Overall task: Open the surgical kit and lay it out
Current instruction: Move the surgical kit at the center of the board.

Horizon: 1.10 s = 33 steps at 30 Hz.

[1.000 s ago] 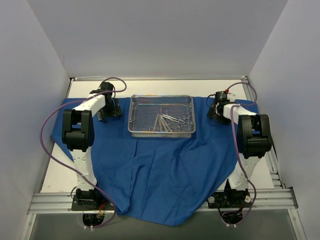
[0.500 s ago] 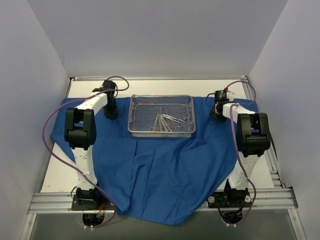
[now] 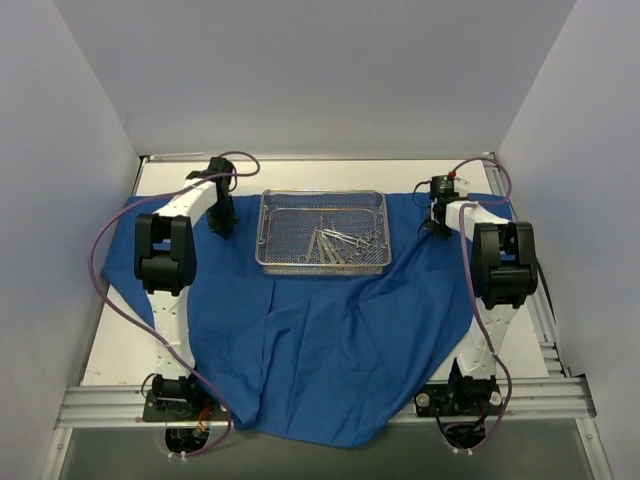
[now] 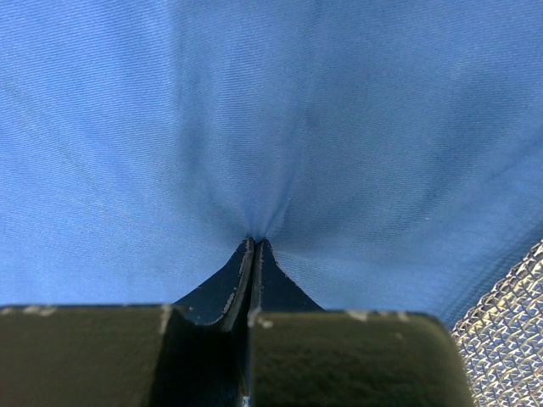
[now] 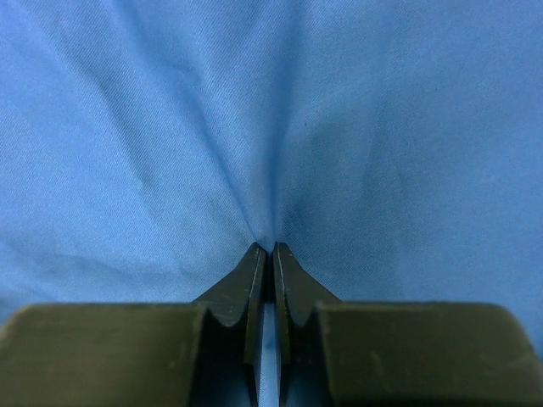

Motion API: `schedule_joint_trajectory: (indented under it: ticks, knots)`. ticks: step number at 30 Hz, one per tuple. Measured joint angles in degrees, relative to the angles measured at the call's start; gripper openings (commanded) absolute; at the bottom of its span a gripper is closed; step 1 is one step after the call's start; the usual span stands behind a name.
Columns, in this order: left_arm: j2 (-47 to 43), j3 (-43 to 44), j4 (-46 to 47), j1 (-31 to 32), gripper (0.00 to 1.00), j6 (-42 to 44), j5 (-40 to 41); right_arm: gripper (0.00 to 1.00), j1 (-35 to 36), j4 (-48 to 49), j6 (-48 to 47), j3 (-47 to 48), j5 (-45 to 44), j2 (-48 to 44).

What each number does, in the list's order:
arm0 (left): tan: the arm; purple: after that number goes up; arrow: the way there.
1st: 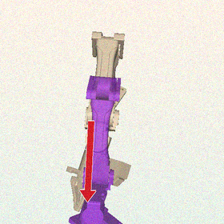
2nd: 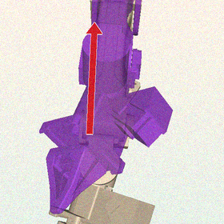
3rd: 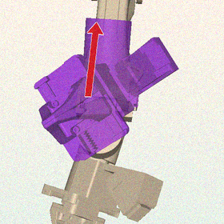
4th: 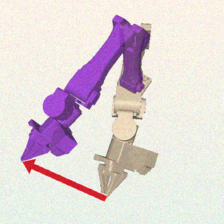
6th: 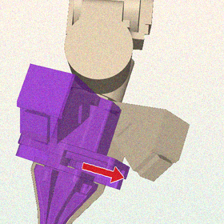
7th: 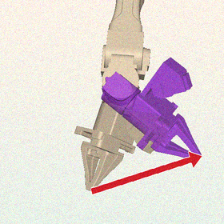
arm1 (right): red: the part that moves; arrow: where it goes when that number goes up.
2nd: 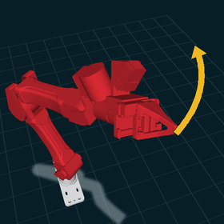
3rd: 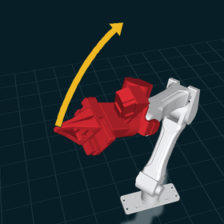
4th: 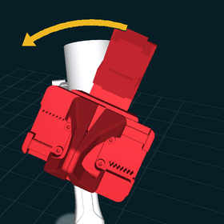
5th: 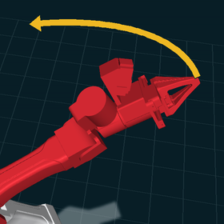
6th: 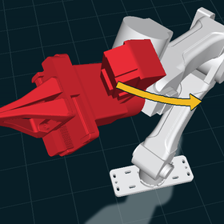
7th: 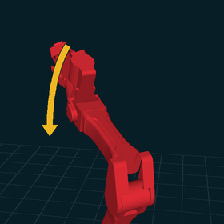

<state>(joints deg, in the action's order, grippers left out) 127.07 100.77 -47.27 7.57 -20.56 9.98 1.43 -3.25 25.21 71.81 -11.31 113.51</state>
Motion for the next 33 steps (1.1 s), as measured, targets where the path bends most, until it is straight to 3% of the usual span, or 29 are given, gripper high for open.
schedule_joint_trajectory:
  ticks: [13,25,33]
  knots:
    - [10.49,18.18,-9.94,-0.22,0.02,1.66,-0.20,0.00,-0.39,-5.73,-0.46,13.09,0.39,8.09]
    - [24.87,44.68,-13.18,-1.73,0.02,1.40,-4.13,0.00,-3.02,-7.32,-2.38,31.08,5.42,19.39]
    - [26.60,46.82,-9.09,-2.84,0.02,-1.09,-8.90,0.00,-4.22,-7.72,-5.64,41.18,7.74,25.77]
